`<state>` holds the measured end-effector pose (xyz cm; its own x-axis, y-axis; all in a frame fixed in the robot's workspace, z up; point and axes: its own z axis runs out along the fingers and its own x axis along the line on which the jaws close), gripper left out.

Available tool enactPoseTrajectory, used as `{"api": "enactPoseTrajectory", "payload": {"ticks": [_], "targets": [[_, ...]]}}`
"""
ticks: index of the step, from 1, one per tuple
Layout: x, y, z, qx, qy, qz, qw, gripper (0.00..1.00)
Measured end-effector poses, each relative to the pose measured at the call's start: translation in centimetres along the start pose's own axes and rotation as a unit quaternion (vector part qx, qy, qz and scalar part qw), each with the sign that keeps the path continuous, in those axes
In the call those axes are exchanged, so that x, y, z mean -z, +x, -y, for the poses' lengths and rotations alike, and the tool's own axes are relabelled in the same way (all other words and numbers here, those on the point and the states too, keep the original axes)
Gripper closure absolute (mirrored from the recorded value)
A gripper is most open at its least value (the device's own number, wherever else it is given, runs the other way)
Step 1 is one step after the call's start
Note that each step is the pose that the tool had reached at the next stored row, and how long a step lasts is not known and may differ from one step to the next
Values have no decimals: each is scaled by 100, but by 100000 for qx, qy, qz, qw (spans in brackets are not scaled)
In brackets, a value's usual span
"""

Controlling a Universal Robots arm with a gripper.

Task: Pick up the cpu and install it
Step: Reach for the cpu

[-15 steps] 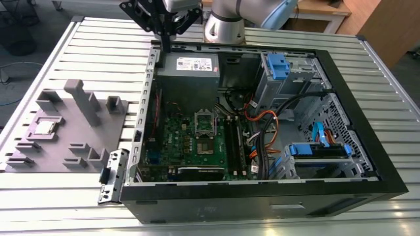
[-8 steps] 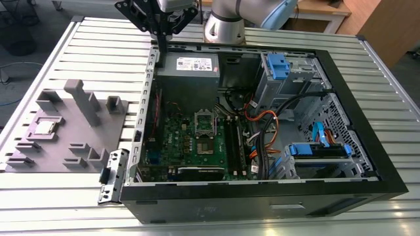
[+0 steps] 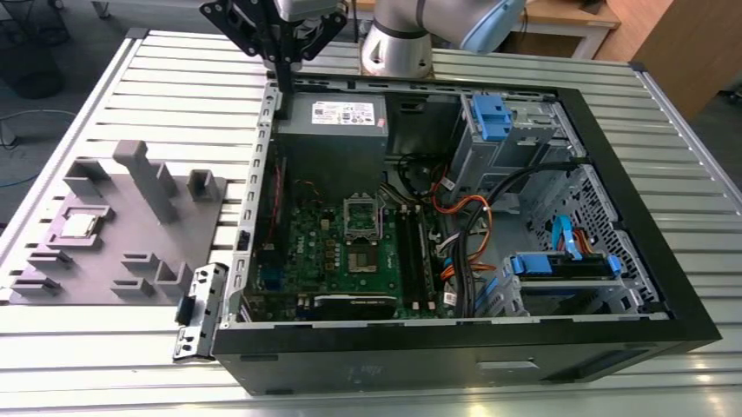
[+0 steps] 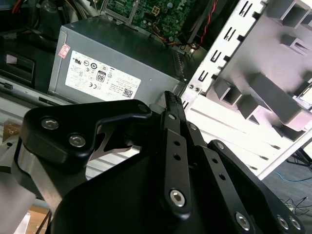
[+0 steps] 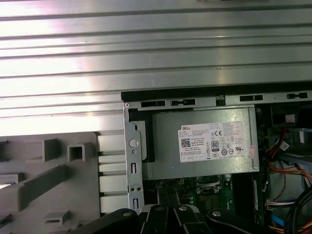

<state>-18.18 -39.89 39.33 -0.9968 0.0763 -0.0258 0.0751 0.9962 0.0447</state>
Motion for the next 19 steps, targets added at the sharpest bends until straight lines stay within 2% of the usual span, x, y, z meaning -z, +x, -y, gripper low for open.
{"api": "enactPoseTrajectory", "payload": {"ticks": [19], "targets": [[4, 159, 12, 4, -6, 39, 100000, 89]]}}
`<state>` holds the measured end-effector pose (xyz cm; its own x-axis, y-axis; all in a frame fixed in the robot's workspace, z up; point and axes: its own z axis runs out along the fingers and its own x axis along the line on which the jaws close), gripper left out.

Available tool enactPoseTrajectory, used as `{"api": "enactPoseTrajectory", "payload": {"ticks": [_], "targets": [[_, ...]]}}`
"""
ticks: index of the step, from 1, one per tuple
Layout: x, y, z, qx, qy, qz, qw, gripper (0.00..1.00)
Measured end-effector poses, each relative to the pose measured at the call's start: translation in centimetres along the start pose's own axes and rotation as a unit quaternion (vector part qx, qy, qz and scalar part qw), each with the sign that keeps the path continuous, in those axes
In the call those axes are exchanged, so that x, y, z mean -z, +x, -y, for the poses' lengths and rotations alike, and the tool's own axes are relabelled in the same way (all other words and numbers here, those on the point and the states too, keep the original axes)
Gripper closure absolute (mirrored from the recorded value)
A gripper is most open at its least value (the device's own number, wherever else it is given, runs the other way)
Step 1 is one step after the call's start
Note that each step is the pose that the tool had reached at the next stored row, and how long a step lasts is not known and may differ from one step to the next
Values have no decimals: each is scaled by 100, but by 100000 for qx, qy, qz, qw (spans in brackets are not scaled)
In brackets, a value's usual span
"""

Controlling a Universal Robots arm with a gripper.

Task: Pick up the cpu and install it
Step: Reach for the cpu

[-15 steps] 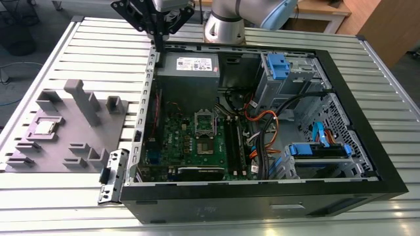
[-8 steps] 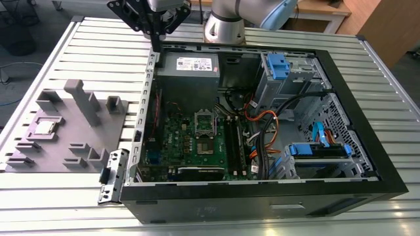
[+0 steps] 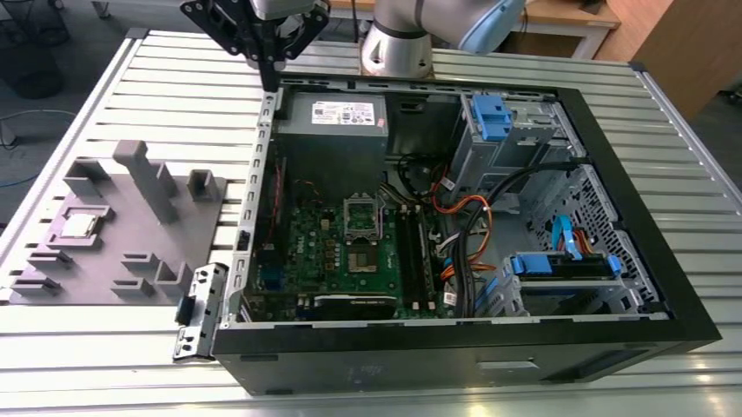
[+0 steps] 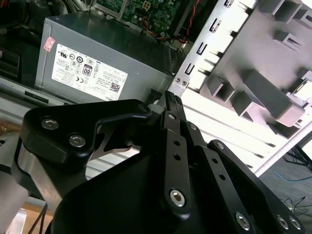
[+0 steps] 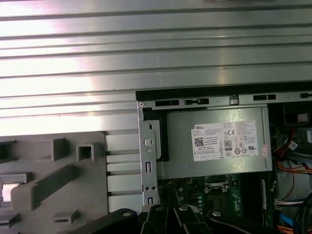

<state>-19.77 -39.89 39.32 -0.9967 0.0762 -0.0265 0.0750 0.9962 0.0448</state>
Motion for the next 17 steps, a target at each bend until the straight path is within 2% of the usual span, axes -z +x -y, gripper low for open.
{"api": "enactPoseTrajectory", "payload": {"ticks": [6, 17], "targets": [[2, 49, 4, -1, 1, 4, 100000, 89], [2, 67, 5, -6, 2, 5, 100000, 89]]}}
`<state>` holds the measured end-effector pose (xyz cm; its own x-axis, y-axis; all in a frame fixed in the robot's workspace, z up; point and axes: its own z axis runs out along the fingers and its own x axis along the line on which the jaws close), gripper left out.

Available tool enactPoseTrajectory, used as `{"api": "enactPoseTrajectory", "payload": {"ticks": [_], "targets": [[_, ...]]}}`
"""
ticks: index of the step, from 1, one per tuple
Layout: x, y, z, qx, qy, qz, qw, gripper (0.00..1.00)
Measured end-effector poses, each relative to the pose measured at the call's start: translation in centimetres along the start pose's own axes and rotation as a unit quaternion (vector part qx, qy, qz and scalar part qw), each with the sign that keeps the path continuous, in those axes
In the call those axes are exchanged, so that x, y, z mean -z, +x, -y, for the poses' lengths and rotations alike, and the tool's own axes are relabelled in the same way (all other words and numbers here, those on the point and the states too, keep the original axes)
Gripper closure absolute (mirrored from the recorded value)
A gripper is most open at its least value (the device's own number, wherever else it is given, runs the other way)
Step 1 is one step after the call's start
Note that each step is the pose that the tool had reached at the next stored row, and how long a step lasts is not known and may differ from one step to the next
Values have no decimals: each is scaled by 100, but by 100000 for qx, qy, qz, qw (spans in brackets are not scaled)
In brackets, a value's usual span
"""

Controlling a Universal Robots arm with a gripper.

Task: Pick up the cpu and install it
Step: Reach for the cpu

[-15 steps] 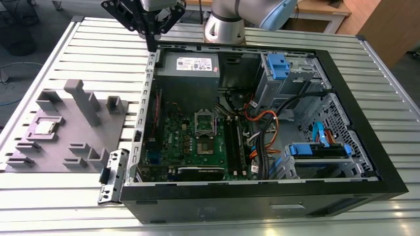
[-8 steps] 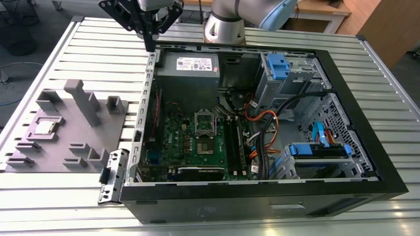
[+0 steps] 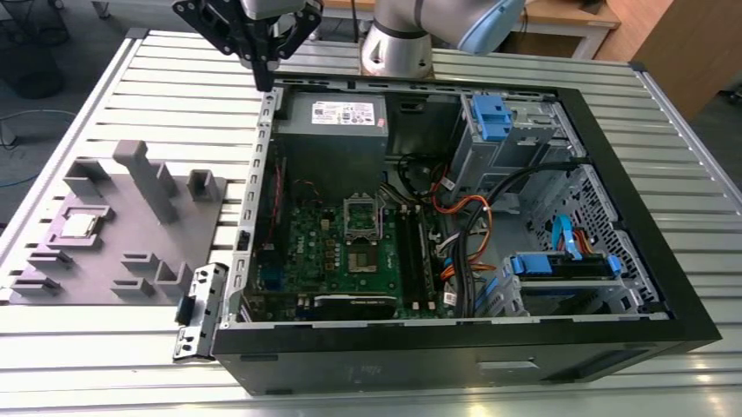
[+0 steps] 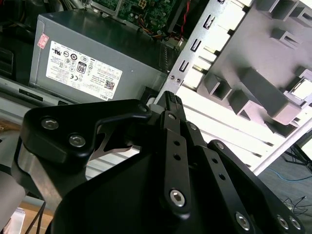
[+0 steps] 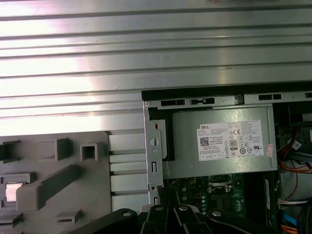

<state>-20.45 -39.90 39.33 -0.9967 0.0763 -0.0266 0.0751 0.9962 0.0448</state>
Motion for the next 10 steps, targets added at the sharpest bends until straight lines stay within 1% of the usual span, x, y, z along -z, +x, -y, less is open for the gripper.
{"api": "enactPoseTrajectory", "payload": {"ticks": [5, 10], "targets": [[1, 56, 4, 5, 1, -2, 100000, 89], [3, 143, 11, 6, -4, 10, 100000, 89]]}}
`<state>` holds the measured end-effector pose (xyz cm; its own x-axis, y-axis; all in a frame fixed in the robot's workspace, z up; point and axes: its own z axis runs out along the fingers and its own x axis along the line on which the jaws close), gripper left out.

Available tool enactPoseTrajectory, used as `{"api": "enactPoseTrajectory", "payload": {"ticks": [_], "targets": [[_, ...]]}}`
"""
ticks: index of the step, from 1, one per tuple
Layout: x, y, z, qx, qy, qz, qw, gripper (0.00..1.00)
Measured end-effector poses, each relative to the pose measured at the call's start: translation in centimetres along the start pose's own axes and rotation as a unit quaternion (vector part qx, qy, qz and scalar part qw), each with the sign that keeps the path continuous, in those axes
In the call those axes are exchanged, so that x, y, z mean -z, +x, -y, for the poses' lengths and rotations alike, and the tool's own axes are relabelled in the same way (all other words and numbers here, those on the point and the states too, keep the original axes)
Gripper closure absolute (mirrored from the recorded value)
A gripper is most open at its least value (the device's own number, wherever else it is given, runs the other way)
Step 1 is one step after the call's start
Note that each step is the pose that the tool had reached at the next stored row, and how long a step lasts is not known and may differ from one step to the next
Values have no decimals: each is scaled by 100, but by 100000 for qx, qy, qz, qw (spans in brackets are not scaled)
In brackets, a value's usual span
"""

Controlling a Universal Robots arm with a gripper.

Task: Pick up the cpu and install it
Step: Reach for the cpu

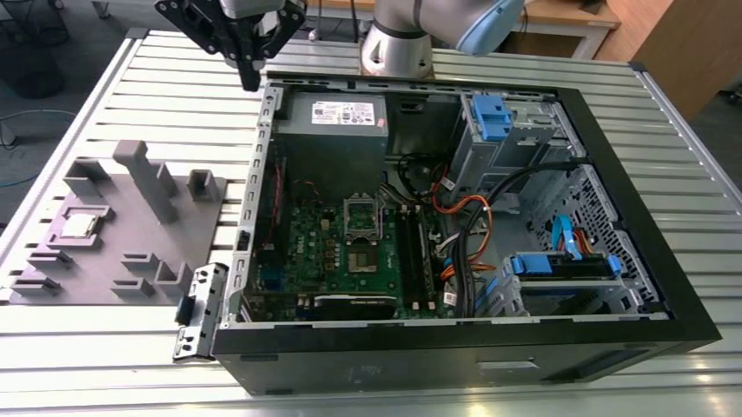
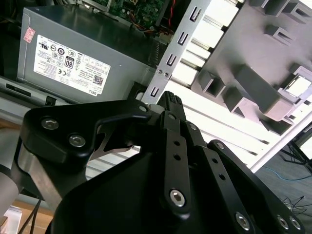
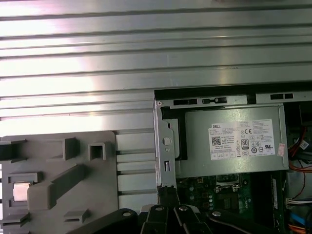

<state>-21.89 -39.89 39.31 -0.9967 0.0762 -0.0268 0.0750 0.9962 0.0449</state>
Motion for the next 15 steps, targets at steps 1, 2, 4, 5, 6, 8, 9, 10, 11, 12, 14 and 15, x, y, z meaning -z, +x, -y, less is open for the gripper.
{"api": "enactPoseTrajectory", "payload": {"ticks": [1, 2, 4, 5, 6, 8, 9, 10, 11, 12, 14, 15], "targets": [[1, 18, 1, -2, 2, 0, 100000, 89], [1, 34, 2, -4, 0, 0, 100000, 89], [2, 70, 5, -1, -2, 4, 100000, 89], [2, 89, 7, -3, -1, 3, 100000, 89], [3, 106, 8, -2, 2, -1, 100000, 89], [3, 144, 11, 2, 3, -1, 100000, 89], [3, 162, 12, 0, 1, 1, 100000, 89], [4, 178, 13, 1, 1, 2, 100000, 89], [4, 194, 15, 1, 0, 0, 100000, 89], [4, 209, 16, 1, 1, 1, 100000, 89], [5, 238, 18, -3, 1, 0, 100000, 89], [5, 251, 19, -5, 0, 2, 100000, 89]]}}
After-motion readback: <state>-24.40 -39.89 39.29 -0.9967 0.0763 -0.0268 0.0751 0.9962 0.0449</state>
